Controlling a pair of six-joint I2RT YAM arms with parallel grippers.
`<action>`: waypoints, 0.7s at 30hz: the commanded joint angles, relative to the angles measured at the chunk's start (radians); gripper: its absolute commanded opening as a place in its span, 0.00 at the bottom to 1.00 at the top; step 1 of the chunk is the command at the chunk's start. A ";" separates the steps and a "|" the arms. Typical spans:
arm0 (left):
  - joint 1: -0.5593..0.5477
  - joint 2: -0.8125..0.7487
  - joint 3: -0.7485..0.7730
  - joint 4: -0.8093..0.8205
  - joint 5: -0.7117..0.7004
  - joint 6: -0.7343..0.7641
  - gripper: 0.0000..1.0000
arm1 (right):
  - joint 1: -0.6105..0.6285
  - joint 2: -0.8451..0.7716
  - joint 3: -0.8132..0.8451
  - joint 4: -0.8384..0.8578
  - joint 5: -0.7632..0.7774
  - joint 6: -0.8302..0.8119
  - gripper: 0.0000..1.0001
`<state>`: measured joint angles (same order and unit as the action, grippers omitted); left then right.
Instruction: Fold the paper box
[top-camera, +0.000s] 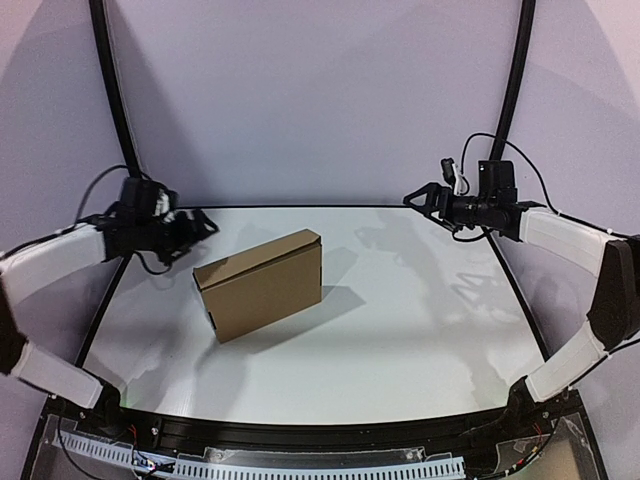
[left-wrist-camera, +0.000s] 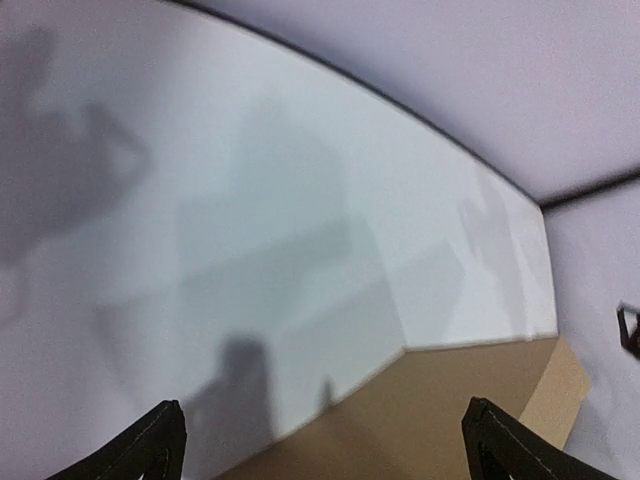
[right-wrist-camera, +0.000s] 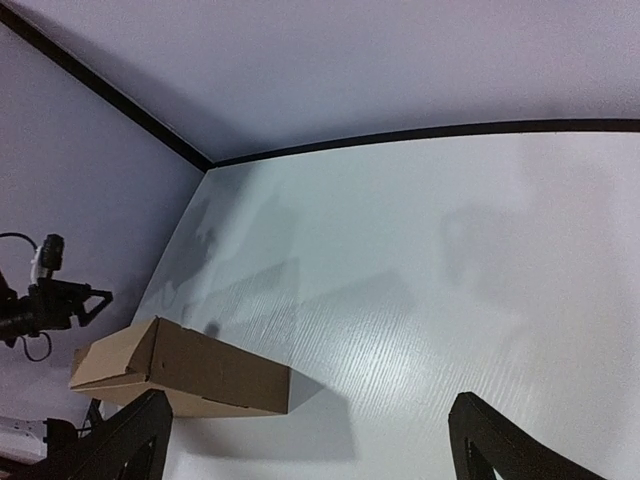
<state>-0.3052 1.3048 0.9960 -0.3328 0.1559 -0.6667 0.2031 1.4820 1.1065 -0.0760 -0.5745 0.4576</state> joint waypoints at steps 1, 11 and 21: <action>-0.096 0.118 0.071 0.087 0.301 0.137 0.99 | -0.003 -0.013 -0.027 -0.034 -0.034 -0.009 0.98; -0.274 0.170 0.134 -0.034 0.342 0.309 0.99 | -0.002 -0.092 -0.131 -0.038 -0.020 -0.010 0.98; -0.533 0.214 0.105 0.064 0.373 0.261 0.99 | -0.002 -0.179 -0.225 -0.059 0.044 -0.029 0.98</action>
<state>-0.7668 1.4955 1.1149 -0.3154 0.4979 -0.3858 0.2031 1.3405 0.9156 -0.1242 -0.5741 0.4488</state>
